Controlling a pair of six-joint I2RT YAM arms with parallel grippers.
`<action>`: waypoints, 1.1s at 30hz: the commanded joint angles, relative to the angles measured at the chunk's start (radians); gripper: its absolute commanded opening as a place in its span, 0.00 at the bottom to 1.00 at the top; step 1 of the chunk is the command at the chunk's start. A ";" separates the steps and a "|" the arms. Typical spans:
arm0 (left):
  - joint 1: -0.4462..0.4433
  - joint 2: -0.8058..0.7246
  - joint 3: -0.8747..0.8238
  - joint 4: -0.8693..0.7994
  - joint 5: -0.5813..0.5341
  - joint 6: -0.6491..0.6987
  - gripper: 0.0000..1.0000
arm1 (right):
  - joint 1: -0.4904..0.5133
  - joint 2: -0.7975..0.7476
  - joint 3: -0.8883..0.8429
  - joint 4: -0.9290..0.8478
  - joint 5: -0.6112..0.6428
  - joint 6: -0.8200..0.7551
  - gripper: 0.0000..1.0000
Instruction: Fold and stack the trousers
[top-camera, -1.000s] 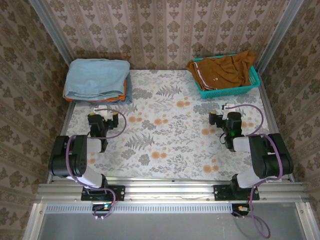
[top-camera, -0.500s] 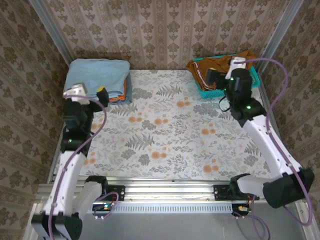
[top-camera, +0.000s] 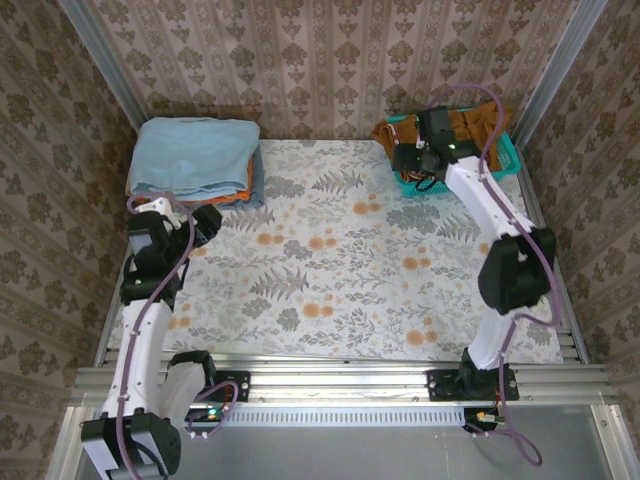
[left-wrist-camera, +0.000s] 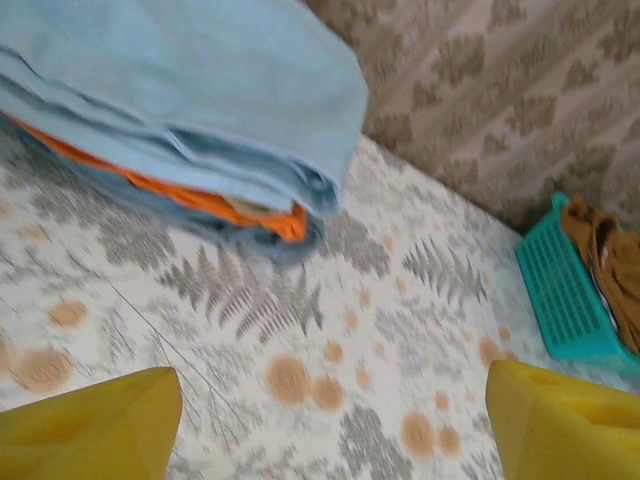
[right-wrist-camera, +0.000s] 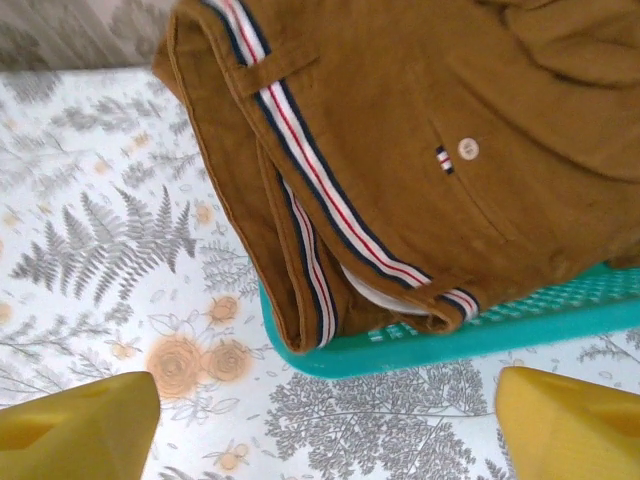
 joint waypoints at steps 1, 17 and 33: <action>-0.049 0.013 0.047 -0.074 0.072 0.030 0.79 | 0.003 0.097 0.148 -0.104 -0.034 -0.054 0.93; -0.188 0.155 0.047 -0.068 0.064 0.054 0.77 | 0.020 0.697 0.942 -0.324 -0.023 0.007 0.93; -0.233 0.238 0.086 -0.030 0.062 0.066 0.74 | -0.038 0.687 0.942 -0.226 -0.128 0.097 0.13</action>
